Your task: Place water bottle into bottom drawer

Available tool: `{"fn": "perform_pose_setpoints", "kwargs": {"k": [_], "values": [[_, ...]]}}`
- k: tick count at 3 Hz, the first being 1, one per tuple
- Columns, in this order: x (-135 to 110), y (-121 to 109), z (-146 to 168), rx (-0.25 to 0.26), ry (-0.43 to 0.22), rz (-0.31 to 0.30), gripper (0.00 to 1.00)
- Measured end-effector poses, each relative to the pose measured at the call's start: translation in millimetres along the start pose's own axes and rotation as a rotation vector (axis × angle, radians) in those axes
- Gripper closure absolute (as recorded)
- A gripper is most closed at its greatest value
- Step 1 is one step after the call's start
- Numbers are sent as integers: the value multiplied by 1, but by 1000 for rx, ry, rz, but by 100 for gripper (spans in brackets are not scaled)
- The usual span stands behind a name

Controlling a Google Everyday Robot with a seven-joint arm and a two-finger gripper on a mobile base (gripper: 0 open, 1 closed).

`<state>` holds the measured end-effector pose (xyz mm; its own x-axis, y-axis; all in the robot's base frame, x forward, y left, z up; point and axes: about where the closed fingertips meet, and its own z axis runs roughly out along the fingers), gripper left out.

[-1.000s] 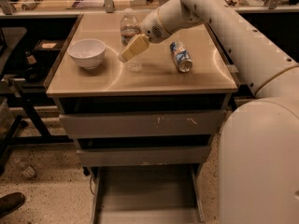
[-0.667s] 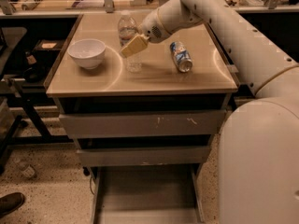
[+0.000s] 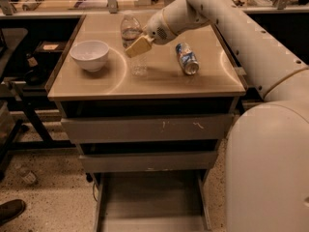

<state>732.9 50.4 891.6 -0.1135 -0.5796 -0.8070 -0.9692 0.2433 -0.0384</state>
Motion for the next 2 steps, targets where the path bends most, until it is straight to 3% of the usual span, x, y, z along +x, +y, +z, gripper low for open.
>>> {"fn": "perform_pose_setpoints", "kwargs": {"k": [1,2], "values": [[-1,0,0,1,4,-6,100],[3,8,-14,31,6,8,100]]}}
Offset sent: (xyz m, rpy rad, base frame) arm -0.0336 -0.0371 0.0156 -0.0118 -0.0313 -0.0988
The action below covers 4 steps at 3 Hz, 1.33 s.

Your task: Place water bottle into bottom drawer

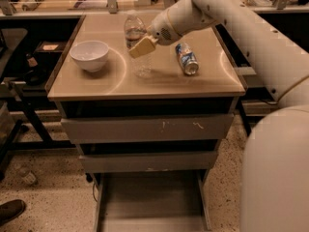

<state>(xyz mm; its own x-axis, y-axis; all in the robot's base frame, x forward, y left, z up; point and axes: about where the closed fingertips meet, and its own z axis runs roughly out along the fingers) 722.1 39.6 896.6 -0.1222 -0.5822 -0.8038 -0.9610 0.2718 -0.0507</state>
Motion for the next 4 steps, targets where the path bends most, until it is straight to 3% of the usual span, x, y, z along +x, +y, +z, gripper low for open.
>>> {"fn": "perform_pose_setpoints", "kwargs": {"k": [4], "values": [[58,83,-64,182,-22,161,100]]}}
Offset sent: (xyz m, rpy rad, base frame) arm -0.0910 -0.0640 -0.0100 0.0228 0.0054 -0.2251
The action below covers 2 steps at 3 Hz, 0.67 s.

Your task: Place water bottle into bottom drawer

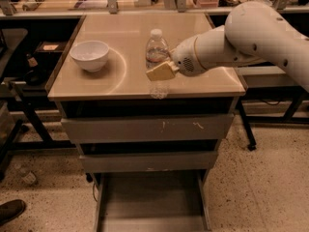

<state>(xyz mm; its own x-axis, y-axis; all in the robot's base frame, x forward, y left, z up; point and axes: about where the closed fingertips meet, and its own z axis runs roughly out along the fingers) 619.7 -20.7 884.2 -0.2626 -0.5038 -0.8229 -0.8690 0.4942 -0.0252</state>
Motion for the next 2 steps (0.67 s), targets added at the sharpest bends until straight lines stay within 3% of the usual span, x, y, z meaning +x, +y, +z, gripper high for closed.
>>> {"fn": "perform_pose_setpoints", "kwargs": {"k": [2], "values": [[24,37,-36,64,7,65,100]]}}
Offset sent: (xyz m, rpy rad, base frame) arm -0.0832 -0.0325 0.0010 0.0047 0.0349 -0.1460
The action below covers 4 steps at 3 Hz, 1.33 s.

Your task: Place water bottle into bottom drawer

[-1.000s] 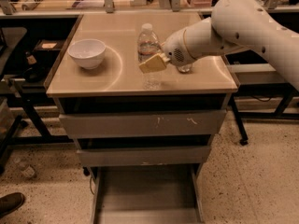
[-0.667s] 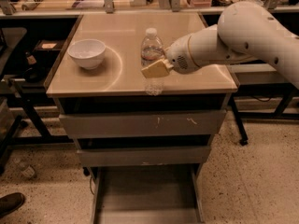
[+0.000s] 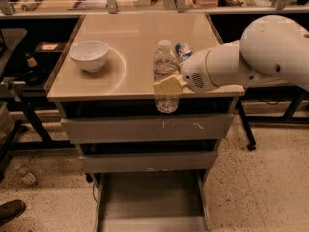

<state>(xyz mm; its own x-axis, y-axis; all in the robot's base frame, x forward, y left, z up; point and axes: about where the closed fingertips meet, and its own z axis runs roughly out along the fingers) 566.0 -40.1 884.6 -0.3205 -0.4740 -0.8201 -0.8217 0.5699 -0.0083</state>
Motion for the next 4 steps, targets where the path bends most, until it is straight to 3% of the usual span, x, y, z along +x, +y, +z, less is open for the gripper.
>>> {"fn": "perform_pose_setpoints", "kwargs": {"k": [2,3,4], "values": [[6,4,-1,3,3,16,100],[32,19,-3,27,-15,94,100],[81,31,1,48,-12,192,100]]}}
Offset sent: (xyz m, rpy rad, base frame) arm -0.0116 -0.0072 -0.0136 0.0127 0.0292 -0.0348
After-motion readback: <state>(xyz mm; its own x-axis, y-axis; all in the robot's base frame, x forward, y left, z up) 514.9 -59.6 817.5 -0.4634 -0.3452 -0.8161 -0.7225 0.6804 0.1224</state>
